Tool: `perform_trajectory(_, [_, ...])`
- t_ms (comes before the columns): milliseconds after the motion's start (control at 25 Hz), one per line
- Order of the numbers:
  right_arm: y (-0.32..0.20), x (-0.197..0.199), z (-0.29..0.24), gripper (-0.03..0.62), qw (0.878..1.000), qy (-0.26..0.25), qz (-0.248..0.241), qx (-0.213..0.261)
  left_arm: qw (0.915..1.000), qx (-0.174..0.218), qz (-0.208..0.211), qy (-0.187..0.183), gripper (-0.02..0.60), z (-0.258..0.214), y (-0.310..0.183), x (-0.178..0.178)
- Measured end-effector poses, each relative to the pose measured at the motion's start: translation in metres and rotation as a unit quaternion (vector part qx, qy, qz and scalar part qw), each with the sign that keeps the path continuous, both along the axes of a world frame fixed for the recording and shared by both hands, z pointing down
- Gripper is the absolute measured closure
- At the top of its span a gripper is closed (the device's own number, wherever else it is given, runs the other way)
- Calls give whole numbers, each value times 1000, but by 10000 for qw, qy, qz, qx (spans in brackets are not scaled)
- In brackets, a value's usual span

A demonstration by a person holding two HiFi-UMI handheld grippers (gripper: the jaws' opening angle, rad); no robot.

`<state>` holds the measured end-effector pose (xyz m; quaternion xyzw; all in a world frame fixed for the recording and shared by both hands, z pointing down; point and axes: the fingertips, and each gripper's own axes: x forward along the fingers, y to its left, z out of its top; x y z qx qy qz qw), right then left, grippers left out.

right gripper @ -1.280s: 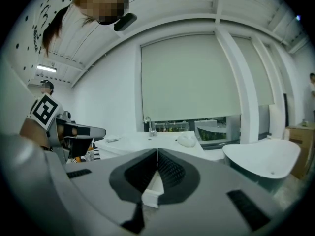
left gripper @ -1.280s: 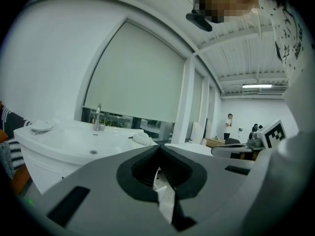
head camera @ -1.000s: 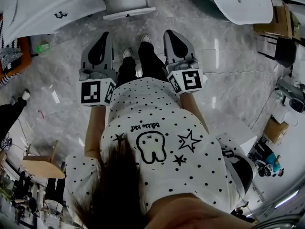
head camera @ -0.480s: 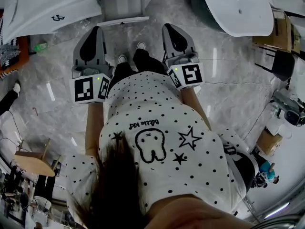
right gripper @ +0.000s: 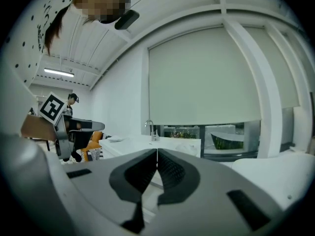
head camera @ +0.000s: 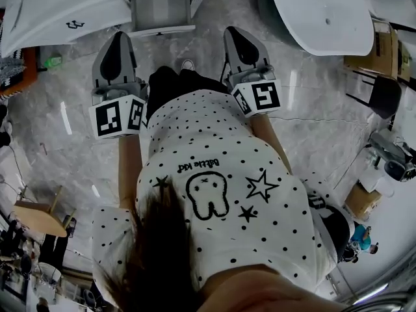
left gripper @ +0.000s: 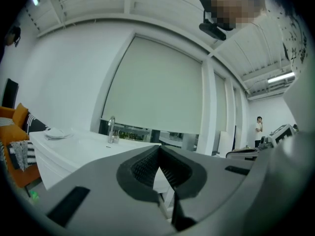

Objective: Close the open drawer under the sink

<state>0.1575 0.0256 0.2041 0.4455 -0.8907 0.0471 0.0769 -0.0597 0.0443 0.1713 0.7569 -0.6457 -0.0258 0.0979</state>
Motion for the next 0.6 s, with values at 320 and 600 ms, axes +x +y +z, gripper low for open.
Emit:
perform_trajectory(320, [-12,3,6,580,9999,-11,46,-132,9997,-106,177,106,577,9,-11,14])
perform_trajectory(600, [-26,-12,5,580,9992,-107,324,-217,9987,-208,459,89,577,11,-33,0])
